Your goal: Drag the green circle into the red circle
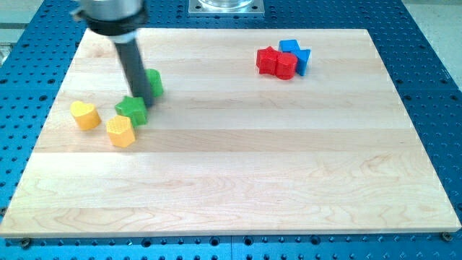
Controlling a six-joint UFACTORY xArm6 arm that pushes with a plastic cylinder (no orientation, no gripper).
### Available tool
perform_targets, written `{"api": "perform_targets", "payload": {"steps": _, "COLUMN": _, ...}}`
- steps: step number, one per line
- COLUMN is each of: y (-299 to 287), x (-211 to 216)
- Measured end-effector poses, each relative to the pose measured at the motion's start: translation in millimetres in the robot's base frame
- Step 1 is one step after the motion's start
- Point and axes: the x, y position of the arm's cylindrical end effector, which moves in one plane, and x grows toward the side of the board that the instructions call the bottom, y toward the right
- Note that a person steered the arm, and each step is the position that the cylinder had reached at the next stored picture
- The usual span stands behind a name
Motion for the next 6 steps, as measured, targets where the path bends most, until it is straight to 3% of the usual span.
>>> {"api": "perform_targets", "payload": {"steps": 2, "y": -105.1, "x": -19.3}}
{"api": "perform_targets", "payload": {"steps": 3, "y": -86.0, "x": -38.8}}
{"api": "perform_targets", "payload": {"steps": 4, "y": -3.9, "x": -35.9}}
{"api": "perform_targets", "payload": {"steps": 5, "y": 31.3, "x": -16.1}}
{"api": "perform_targets", "payload": {"steps": 6, "y": 1.2, "x": -38.5}}
